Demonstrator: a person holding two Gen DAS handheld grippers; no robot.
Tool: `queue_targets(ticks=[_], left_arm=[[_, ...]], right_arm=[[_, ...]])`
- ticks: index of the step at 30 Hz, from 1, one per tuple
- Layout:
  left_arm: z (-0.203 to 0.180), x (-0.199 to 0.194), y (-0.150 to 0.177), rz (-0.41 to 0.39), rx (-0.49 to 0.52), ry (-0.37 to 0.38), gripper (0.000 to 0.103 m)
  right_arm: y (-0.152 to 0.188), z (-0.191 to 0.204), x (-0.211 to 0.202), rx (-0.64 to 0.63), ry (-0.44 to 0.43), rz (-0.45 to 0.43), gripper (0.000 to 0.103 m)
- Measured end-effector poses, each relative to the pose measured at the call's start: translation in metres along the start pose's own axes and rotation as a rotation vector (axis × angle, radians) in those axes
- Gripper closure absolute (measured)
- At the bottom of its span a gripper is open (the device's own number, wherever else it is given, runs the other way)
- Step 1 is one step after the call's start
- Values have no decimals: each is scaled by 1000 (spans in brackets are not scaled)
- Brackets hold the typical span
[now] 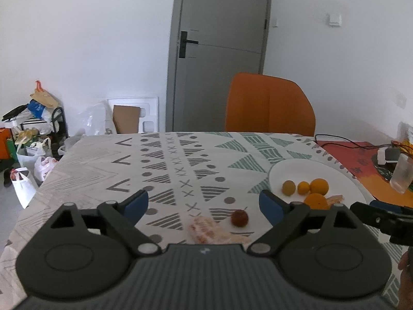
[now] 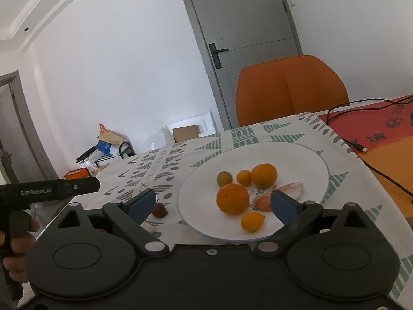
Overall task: Organize fruits
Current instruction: 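Move the left gripper back and close it on another yellow plum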
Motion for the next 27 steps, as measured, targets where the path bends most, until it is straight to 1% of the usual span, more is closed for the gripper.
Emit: queue_targets(ticks=[10,19,22,27], left_arm=[[41,-17,2,-20,-57,-54,11],[68,-21,12,-10,-116,-54,11],[74,-19,16,-2,-128,-58,12],[81,-16,23,15,-155,-46,14]], right_arm=[[4,26,8,-29,-34,24,4],[11,49,16,-65,-61,57,4],[13,55,20,-74,-68,69,4],[19,66,27,-95,-83,92,4]])
Point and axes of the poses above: each gripper's, at about its wrist camera, not at the fingertips, and x roughly the way its jaws point, z to its left, y to its underside, the point moved 4 cm from there along x, roughly the way its jaws point, and after that the axes turned 3 degrees about -z, right-handed, at the moved point
